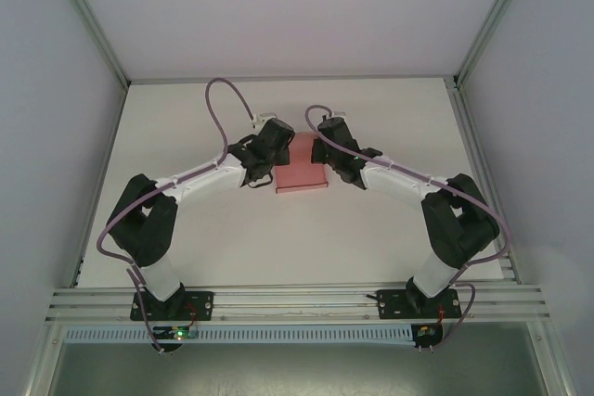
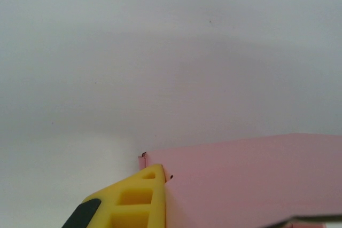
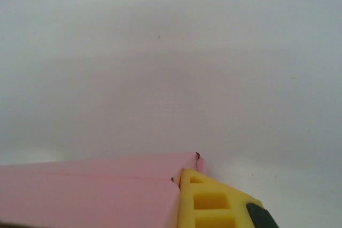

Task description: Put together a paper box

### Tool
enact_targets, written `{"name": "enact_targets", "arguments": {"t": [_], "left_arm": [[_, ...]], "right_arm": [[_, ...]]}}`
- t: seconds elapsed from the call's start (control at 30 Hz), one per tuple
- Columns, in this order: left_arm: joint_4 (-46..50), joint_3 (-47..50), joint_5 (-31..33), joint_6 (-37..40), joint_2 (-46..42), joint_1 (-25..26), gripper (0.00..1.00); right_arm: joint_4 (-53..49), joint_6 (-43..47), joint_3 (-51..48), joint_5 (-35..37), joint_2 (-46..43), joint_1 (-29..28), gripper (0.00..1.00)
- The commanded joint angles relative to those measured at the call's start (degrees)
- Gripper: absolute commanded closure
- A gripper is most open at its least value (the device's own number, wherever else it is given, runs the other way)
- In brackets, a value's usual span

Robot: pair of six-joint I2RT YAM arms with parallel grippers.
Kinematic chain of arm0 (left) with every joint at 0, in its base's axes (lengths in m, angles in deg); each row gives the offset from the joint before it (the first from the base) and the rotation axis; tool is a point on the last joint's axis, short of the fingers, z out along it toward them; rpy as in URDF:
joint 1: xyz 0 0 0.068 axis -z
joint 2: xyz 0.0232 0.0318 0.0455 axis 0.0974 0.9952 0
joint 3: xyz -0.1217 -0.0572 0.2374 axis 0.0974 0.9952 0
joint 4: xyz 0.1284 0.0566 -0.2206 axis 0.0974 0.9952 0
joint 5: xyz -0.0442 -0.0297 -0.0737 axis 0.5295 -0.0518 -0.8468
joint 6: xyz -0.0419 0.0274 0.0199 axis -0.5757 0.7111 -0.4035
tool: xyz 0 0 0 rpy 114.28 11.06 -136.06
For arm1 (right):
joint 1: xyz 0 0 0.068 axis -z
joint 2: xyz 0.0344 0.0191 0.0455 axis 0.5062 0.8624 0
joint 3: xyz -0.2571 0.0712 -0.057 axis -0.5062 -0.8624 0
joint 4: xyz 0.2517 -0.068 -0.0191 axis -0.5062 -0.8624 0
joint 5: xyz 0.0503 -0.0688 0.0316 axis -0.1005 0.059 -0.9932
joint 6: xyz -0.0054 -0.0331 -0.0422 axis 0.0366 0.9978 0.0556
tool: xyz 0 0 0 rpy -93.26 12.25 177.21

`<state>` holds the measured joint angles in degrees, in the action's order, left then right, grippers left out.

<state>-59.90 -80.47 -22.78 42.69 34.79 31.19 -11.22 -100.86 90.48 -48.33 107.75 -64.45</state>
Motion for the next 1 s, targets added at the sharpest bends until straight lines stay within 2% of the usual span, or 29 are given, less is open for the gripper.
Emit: {"name": "enact_targets", "arguments": {"t": [0.0,0.1,0.27,0.37,0.43,0.57,0.67,0.77,0.87,0.97], "left_arm": [[-13.93,4.26,-2.59,-2.38,-1.52,1.91,1.00],[-19.82,10.52,-3.02,-1.08,-3.05,2.02,1.00],[-29.97,20.16,-5.53,0.24,-4.70,2.70,1.00],[-32.75,24.23,-6.09,0.86,-5.81,3.51,0.97],[-34.30,26.61,-6.66,1.90,-6.90,4.20,0.92],[-30.69,28.87,-6.64,2.19,-10.40,4.80,0.82],[-21.92,27.57,-4.09,3.07,-12.76,4.87,0.81],[-17.30,27.75,-5.89,4.45,-15.63,4.88,0.67],[-11.43,27.56,-8.14,5.03,-19.01,5.04,0.44],[-6.84,28.41,-10.23,3.72,-23.00,5.31,0.34]], "right_arm": [[9.81,-4.01,-2.99,-0.74,-0.99,-4.26,1.00],[15.71,-3.67,-9.42,2.42,-2.79,-5.27,1.00],[26.94,-1.43,-19.49,1.40,-4.87,-5.96,1.00],[31.66,1.26,-24.03,1.85,-5.78,-7.06,1.00],[34.04,3.87,-26.43,3.40,-6.25,-8.24,1.00],[36.24,8.92,-30.93,7.95,-7.83,-11.22,1.00],[35.50,12.34,-33.19,11.43,-9.37,-12.73,1.00],[34.32,13.76,-35.04,14.50,-10.38,-13.57,1.00],[34.71,15.42,-36.25,14.51,-10.57,-14.83,1.00],[32.09,15.40,-35.42,19.53,-9.19,-17.25,1.00]]}}
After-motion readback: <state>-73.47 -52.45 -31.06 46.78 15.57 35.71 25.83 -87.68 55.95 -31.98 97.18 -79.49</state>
